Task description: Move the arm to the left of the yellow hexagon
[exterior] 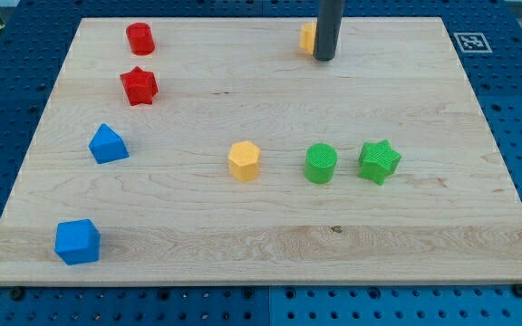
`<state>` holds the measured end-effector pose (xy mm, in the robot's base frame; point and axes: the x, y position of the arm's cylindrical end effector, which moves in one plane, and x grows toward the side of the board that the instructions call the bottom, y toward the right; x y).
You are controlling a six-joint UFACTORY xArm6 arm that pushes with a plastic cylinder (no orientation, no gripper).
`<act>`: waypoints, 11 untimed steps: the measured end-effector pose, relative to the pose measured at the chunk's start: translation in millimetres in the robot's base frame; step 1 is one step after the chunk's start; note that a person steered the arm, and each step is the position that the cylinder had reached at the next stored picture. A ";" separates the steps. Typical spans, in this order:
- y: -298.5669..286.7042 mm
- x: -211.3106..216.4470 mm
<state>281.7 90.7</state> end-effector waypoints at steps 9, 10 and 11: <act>-109.5 107.1; -144.8 107.1; -178.6 107.1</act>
<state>388.8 -87.9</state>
